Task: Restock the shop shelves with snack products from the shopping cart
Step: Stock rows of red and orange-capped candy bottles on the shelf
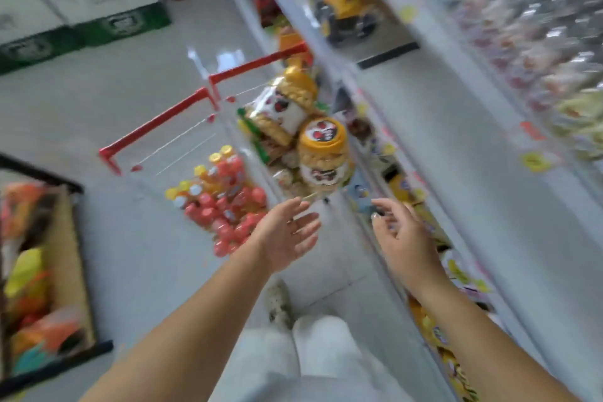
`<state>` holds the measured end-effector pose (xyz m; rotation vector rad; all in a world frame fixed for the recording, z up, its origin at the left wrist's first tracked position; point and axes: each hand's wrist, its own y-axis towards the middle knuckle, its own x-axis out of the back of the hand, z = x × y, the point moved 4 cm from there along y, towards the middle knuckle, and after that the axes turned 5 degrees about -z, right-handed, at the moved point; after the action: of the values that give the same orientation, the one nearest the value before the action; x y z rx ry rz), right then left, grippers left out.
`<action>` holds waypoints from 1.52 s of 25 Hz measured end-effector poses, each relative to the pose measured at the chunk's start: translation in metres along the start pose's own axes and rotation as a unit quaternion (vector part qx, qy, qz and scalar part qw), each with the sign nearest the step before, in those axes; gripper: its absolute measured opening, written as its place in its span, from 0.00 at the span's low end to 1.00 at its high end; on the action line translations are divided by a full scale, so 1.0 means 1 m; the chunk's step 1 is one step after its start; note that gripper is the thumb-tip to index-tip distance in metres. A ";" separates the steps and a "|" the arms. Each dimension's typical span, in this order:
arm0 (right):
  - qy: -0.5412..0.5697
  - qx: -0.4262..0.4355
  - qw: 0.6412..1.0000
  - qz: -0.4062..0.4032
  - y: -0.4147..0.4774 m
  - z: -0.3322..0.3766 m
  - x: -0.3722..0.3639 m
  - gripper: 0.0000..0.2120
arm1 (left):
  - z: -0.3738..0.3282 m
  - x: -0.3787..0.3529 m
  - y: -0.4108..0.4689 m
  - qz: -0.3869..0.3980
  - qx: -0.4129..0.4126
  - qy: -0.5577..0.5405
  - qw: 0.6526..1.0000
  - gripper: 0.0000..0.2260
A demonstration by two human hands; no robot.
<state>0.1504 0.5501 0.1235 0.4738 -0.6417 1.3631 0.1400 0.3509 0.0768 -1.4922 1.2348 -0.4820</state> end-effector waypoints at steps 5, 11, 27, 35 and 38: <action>-0.052 -0.029 0.976 0.210 -0.002 0.035 -0.129 0.12 | -0.027 0.155 -0.002 -0.120 -0.040 -0.111 0.986 0.07; -0.129 -0.082 0.943 0.297 0.025 0.052 -0.278 0.13 | -0.054 0.279 0.034 -0.164 -0.004 -0.145 0.976 0.08; -0.324 -0.044 0.869 0.371 0.038 -0.023 -0.525 0.23 | -0.076 0.328 0.206 -0.144 0.023 -0.095 0.985 0.07; 0.006 -0.162 0.903 0.397 0.076 0.002 -0.475 0.08 | -0.074 0.313 0.232 -0.137 0.028 -0.092 0.986 0.15; -0.055 -0.132 0.914 0.379 0.107 -0.008 -0.489 0.14 | -0.081 0.313 0.235 -0.154 0.020 -0.151 0.976 0.12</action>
<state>0.0054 0.2100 -0.2149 0.0651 -1.1608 1.9455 0.0905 0.0695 -0.2027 -1.6601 0.7575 -0.4599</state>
